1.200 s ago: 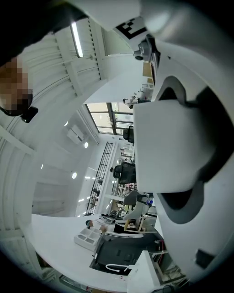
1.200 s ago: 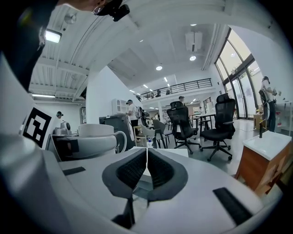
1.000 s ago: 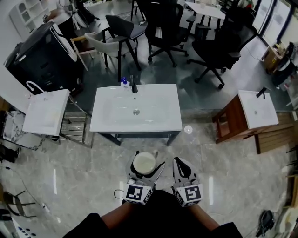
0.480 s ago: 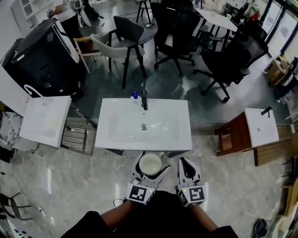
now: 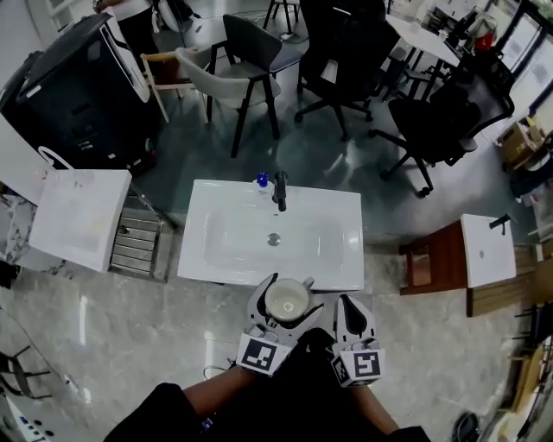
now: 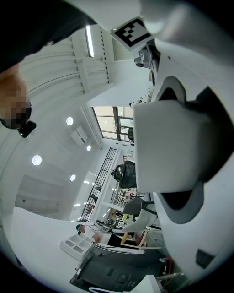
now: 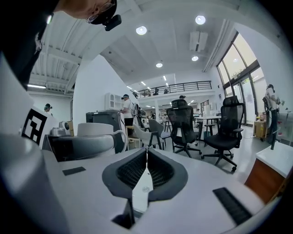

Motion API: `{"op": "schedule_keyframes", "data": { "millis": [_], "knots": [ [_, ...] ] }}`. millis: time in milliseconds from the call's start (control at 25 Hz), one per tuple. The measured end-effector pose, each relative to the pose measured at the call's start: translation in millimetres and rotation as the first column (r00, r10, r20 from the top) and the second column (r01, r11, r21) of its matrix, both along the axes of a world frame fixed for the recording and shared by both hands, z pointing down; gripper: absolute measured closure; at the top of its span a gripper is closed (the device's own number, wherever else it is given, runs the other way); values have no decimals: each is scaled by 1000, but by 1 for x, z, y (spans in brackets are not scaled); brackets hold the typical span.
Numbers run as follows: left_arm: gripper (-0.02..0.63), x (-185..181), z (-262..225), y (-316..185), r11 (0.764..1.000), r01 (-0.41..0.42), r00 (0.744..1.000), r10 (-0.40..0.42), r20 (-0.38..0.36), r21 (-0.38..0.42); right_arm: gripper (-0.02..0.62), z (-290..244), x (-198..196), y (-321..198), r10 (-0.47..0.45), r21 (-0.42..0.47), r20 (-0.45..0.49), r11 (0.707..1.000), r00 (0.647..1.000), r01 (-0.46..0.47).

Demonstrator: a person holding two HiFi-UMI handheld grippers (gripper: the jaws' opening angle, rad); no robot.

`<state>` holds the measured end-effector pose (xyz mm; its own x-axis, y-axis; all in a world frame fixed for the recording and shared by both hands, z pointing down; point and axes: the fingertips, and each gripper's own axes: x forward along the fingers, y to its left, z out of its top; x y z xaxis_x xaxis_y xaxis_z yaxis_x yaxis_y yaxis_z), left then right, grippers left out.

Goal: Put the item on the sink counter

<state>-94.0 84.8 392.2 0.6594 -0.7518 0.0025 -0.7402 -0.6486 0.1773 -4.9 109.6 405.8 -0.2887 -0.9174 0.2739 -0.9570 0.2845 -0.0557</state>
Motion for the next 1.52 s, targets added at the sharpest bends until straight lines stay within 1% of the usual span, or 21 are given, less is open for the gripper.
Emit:
{"op": "schedule_keyframes", "data": {
  "millis": [120, 240, 400, 480, 640, 760, 840, 920, 1120, 1200, 1280, 1360, 1440, 1520],
  "knots": [
    [135, 3, 6, -13, 1000, 1, 1000, -1, 4, -19, 563, 5, 2, -8, -10, -2, -6, 1000, 1000, 10],
    [135, 9, 13, -29, 1000, 6, 1000, -6, 10, -22, 563, 8, 11, -24, 3, 3, -5, 1000, 1000, -3],
    [135, 16, 17, -51, 998, 18, 999, -19, -26, -55, 563, 14, 16, -54, -4, 5, 10, 1000, 1000, 4],
    [135, 22, 16, -64, 999, 19, 1000, -20, -9, -48, 563, 13, 19, -73, -19, 17, 21, 1000, 1000, 18],
    [135, 43, 17, -101, 999, 32, 999, -31, 31, -36, 563, 11, 40, -117, -33, 39, 32, 999, 999, 32],
    [135, 64, 21, -136, 999, 34, 998, -33, 52, -17, 563, 17, 61, -152, -33, 26, 45, 999, 998, 31],
    [135, 75, 30, -159, 999, 41, 998, -41, 52, -17, 563, 19, 73, -176, -39, 27, 42, 999, 998, 38],
    [135, 86, 42, -182, 998, 52, 998, -50, 46, -37, 563, 26, 84, -195, -54, 24, 35, 998, 998, 54],
    [135, 115, 68, -234, 996, 68, 993, -62, 98, -61, 563, 54, 115, -236, -57, -30, 49, 998, 997, 58],
    [135, 120, 80, -250, 995, 79, 990, -71, 120, -66, 563, 63, 123, -252, -53, -52, 61, 997, 997, 56],
    [135, 124, 93, -266, 993, 93, 986, -83, 144, -67, 563, 77, 127, -268, -69, -66, 66, 995, 995, 74],
    [135, 127, 103, -280, 993, 110, 979, -101, 178, -44, 563, 86, 130, -283, -82, -80, 73, 993, 994, 88],
    [135, 133, 112, -292, 993, 118, 971, -112, 209, -15, 563, 88, 136, -300, -76, -88, 81, 993, 994, 83],
    [135, 140, 123, -304, 992, 123, 968, -116, 223, -15, 563, 92, 144, -315, -68, -90, 80, 993, 994, 75]
  ]
}}
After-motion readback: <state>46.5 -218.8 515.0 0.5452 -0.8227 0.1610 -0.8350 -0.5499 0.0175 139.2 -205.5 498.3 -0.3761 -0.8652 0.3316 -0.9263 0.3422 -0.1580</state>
